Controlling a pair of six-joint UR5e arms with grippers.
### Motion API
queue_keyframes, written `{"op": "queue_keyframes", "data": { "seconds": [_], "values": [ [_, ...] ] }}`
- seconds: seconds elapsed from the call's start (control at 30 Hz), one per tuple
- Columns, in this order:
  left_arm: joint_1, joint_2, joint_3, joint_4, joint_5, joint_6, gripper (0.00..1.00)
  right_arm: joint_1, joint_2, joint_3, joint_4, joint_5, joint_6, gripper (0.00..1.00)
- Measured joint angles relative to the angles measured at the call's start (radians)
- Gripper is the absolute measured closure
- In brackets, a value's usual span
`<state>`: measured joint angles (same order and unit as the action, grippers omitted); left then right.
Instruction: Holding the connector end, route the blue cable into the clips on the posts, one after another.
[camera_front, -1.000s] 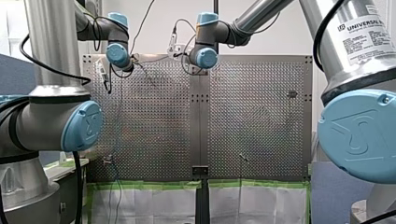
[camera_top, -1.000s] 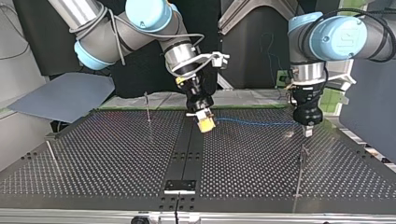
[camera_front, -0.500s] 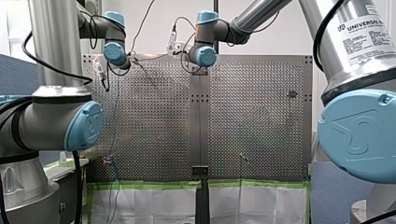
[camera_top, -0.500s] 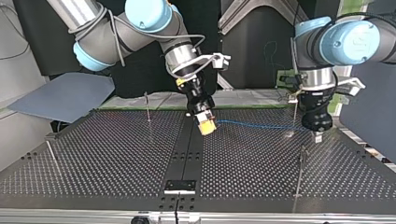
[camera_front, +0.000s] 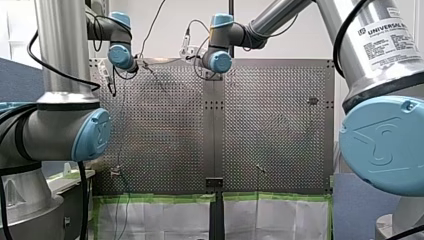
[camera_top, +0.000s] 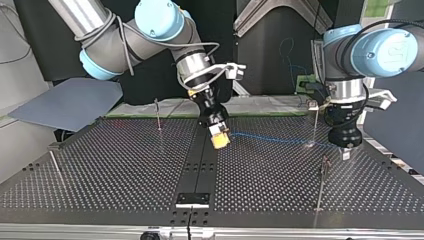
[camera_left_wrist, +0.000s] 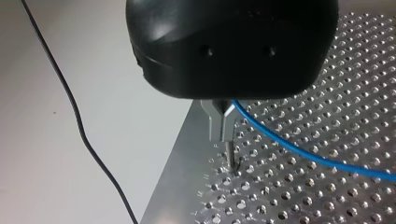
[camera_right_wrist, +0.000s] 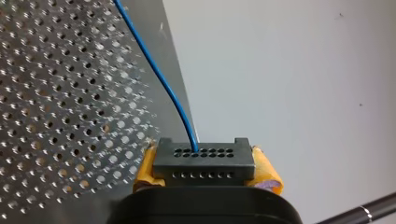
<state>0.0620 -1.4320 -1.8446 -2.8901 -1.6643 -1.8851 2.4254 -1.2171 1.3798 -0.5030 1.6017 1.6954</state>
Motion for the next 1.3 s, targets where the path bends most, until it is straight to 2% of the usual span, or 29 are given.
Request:
{"op": "queue_keyframes", "data": {
  "seconds": [0.3, 0.7, 1.03, 1.3],
  "values": [
    [0.024, 0.011, 0.034, 0.018, 0.028, -0.024, 1.00, 0.012, 0.040, -0.030, 0.005, -0.022, -0.002, 1.00],
    [0.043, -0.001, 0.041, 0.018, 0.057, -0.037, 1.00, 0.010, 0.043, -0.044, 0.006, -0.024, 0.001, 1.00],
    [0.051, -0.034, 0.041, 0.026, 0.079, -0.040, 1.00, 0.008, 0.043, -0.046, 0.007, -0.029, 0.002, 1.00],
    [0.066, -0.048, 0.041, 0.070, 0.121, -0.079, 1.00, 0.007, 0.043, -0.046, 0.009, -0.029, 0.003, 1.00]
  ]
}}
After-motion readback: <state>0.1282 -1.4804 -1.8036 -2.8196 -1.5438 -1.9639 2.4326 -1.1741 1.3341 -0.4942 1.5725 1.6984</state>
